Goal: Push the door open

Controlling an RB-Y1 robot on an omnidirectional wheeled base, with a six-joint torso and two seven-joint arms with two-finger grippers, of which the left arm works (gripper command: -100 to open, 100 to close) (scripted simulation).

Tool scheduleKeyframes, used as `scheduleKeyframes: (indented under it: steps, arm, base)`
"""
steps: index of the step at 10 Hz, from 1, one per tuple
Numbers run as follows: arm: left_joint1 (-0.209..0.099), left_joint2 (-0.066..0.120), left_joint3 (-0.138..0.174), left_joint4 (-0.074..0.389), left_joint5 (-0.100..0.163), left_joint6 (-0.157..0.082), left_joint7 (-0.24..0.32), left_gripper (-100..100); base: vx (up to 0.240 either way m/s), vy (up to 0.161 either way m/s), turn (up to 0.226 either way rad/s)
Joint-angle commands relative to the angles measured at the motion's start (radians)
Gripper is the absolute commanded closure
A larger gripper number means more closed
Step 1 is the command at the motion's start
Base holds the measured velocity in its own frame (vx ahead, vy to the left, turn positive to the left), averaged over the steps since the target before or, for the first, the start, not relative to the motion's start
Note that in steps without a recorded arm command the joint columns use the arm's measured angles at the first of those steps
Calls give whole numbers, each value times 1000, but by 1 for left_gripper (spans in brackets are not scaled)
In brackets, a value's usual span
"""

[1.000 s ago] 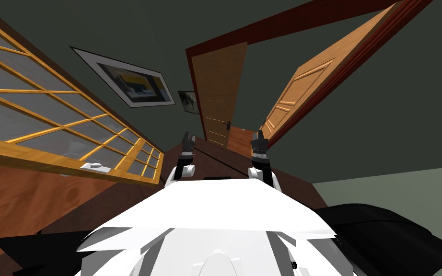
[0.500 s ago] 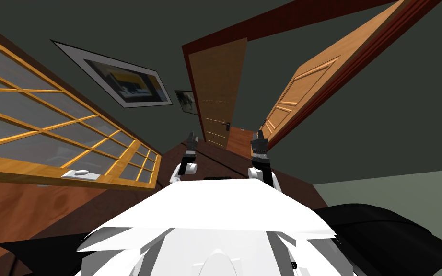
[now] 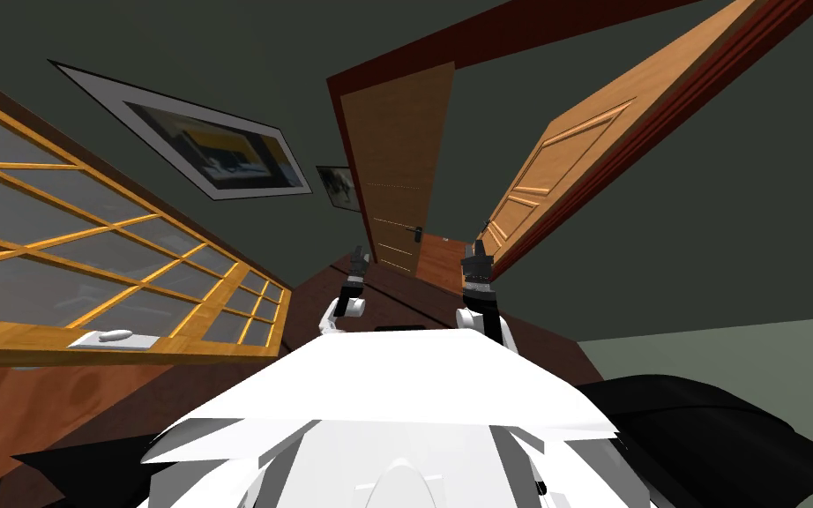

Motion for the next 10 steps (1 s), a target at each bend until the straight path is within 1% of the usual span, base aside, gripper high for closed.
scheduleKeyframes:
  steps: [1,4,10]
  arm:
    - [-31,-3,-6,49,-3,1,-1,-100]
    - [-82,2,-13,133,-4,1,3,-100]
    - [-187,3,-27,306,-5,0,13,-100]
  base:
    - [87,-17,-30]
    - [98,-18,-29]
    - [100,-16,-30]
